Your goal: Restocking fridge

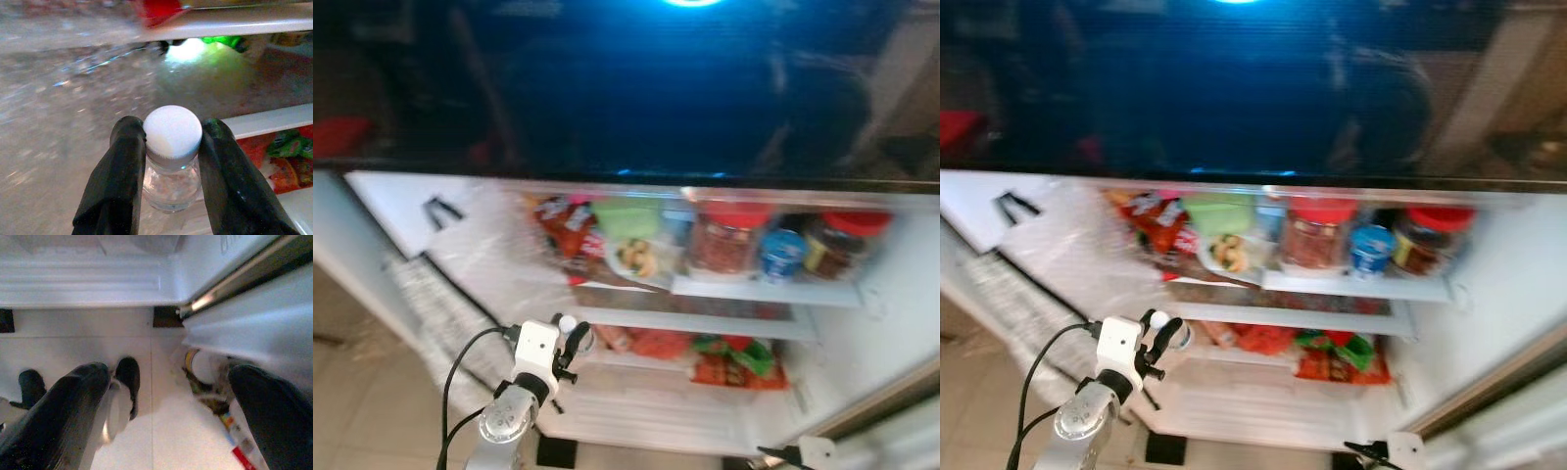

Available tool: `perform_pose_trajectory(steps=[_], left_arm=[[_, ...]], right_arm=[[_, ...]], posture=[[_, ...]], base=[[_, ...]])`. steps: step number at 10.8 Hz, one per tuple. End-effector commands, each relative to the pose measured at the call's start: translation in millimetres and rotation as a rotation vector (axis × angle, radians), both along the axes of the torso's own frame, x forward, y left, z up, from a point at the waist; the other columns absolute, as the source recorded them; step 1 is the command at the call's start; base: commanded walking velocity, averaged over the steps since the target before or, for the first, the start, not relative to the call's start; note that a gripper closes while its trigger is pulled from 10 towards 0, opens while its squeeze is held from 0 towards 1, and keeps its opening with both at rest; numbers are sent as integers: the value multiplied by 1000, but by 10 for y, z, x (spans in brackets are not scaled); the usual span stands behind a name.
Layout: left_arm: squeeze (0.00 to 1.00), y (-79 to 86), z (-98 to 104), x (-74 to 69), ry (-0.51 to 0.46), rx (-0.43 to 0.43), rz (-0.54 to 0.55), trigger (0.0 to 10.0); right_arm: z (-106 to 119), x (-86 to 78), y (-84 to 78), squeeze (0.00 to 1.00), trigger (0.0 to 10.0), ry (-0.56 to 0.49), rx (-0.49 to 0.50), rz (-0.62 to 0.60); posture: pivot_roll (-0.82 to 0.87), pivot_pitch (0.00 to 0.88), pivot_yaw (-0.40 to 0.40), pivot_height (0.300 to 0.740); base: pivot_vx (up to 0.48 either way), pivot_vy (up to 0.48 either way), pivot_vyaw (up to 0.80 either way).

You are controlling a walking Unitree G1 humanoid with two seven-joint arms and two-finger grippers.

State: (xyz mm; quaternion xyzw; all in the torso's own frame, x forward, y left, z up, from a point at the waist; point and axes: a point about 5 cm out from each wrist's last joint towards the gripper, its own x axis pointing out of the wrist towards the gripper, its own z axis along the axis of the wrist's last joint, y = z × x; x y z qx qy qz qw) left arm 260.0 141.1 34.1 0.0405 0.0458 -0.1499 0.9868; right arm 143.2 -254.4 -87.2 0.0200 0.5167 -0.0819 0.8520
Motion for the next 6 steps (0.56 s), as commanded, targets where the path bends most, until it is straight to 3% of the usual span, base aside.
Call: perform_pose_trajectory(steps=[1, 6], left_arm=[[0, -5, 9, -2, -1, -2, -3, 10000], [0, -8, 4, -12, 5, -8, -8, 10000]], right_arm=[[4, -26, -41, 0, 10000, -6, -5, -22], [21, 5, -26, 0, 10000, -91, 39, -91]], posture=[[-35, 11, 19, 740], [-35, 13, 20, 740]], base=[[0, 0, 0], [0, 0, 0]])
